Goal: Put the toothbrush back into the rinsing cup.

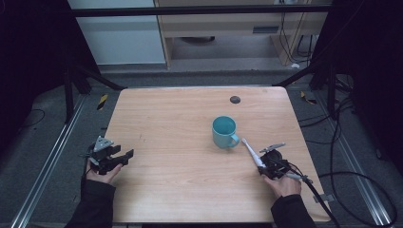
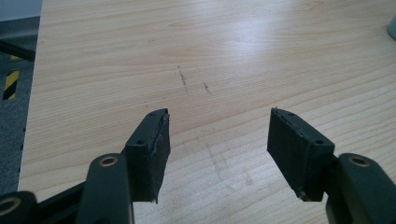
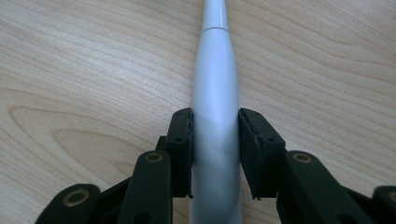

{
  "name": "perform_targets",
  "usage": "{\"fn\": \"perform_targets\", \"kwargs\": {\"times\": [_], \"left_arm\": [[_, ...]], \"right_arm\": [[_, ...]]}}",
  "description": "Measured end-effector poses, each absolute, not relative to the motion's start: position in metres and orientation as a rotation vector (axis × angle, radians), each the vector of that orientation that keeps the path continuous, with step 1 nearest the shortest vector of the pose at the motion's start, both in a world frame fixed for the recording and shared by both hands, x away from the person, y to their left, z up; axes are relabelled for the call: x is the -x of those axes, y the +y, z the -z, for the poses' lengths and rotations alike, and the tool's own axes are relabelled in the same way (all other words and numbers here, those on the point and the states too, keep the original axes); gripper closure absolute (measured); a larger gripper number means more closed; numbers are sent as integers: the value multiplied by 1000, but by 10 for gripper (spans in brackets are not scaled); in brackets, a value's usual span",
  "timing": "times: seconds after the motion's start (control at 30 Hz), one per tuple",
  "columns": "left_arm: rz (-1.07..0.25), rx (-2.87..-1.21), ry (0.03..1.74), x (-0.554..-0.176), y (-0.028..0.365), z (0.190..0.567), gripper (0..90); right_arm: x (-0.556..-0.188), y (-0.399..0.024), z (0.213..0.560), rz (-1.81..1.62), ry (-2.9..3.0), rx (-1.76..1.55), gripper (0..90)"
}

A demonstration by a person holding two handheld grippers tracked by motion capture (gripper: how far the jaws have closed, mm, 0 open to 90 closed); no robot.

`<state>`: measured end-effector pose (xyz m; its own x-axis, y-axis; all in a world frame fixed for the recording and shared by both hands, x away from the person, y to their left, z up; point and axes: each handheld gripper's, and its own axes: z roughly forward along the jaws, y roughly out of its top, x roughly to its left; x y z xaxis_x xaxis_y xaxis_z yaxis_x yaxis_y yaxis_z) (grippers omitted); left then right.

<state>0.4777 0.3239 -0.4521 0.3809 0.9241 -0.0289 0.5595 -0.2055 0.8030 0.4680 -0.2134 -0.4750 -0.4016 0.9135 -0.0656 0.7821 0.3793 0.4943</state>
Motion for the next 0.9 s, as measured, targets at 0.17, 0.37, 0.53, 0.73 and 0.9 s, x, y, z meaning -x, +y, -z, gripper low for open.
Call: {"fn": "perform_targets", "kwargs": {"times": [0.17, 0.37, 0.53, 0.73, 0.9], "left_arm": [[-611, -1884, 1281, -478, 324, 452, 385], [-609, -1884, 1281, -478, 324, 452, 385], [-608, -1885, 1281, -478, 324, 452, 385], [-608, -1886, 1281, -478, 325, 452, 385], [-607, -1890, 1279, -478, 324, 452, 385]], "right_arm": [[-468, -213, 475, -545, 2330, -1459, 577], [-465, -218, 466, -556, 2346, -1436, 495], [-464, -222, 463, -512, 2384, -1452, 508], [-467, -219, 469, -448, 2445, -1468, 545], [-469, -218, 472, -448, 2468, -1482, 605]]}}
